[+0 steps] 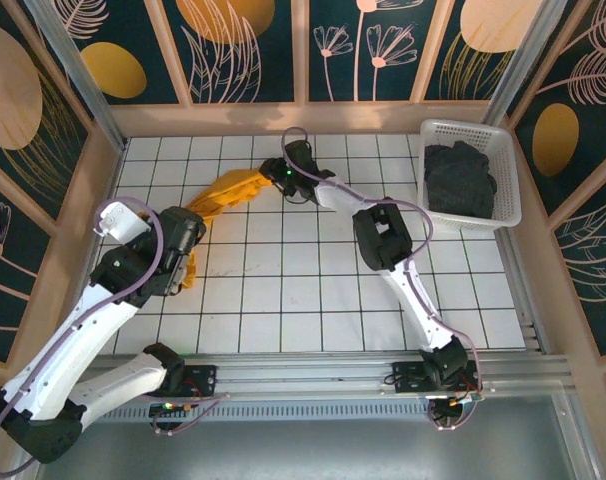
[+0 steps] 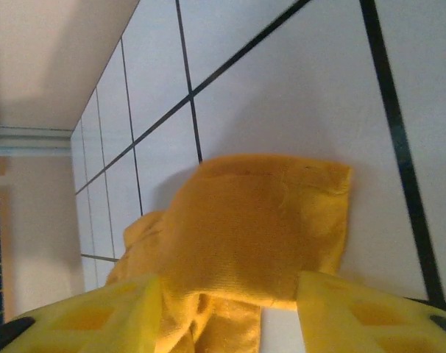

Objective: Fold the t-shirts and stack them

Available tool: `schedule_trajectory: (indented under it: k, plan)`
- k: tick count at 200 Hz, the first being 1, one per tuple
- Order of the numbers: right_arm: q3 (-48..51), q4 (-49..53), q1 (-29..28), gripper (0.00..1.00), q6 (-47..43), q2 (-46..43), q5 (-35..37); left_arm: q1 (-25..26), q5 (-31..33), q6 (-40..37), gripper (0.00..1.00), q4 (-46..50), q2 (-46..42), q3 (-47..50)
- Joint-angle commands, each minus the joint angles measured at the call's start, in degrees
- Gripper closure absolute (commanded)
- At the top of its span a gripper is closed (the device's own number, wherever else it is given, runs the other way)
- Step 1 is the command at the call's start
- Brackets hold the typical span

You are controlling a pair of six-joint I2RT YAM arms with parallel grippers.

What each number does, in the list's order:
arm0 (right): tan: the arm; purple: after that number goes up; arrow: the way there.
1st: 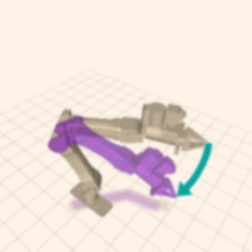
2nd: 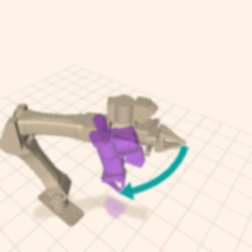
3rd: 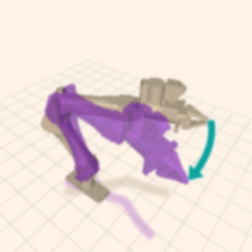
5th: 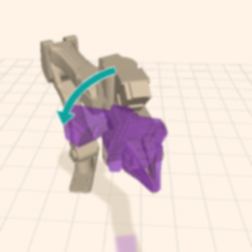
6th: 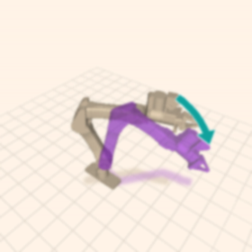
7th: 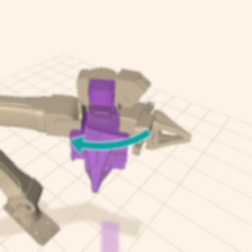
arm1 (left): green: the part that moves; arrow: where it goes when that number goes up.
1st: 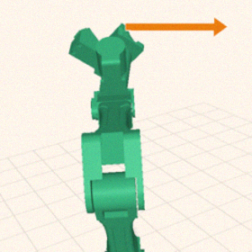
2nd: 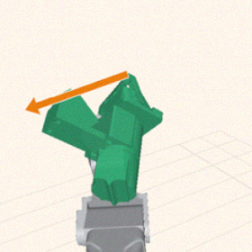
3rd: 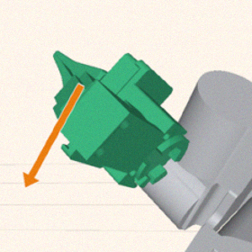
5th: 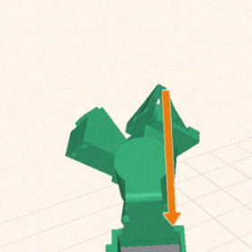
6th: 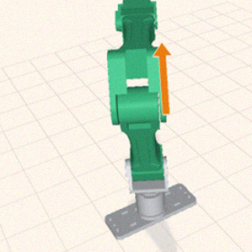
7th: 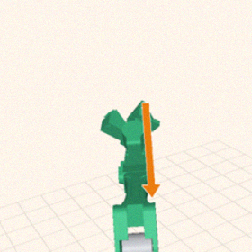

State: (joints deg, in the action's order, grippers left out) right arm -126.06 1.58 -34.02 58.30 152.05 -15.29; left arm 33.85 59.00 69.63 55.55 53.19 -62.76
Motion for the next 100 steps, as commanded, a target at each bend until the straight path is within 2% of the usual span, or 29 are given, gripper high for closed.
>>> schedule_trajectory:
  k: [1,21,25,47,81,93,100]
  plan:
    - [-1.86,-3.02,-0.7,0.64,4.35,3.2,-2.36,-0.19,1.21,-2.2,1.0,-0.86,-1.65,0.35]
    - [-1.4,-3.35,-0.64,0.96,4.27,2.33,-1.28,-0.18,1.39,-3.15,1.0,-0.66,-2.28,0.1]
    - [-1.03,-3.04,-0.63,1.0,4.03,1.8,-0.61,-0.21,1.53,-3.27,1.0,-0.6,-2.38,0.1]
    - [4.55,-1.58,-0.03,1.0,1.57,-4.53,4.5,-0.23,1.92,-3.92,1.0,-0.66,-2.57,-0.17]
    - [20.79,-0.22,2.38,1.0,-3.54,-22.19,13.02,-0.23,2.34,-7.35,1.0,-4.66,-2.43,0.09]
    - [24.42,3.25,2.34,1.0,-7.42,-28.07,15.75,-0.18,2.55,-9.46,1.0,-7.88,-2.31,0.35]
    - [26.22,5.62,4.41,1.0,-9.68,-31.28,17.12,-0.21,2.63,-10.8,1.0,-9.62,-2.3,0.49]
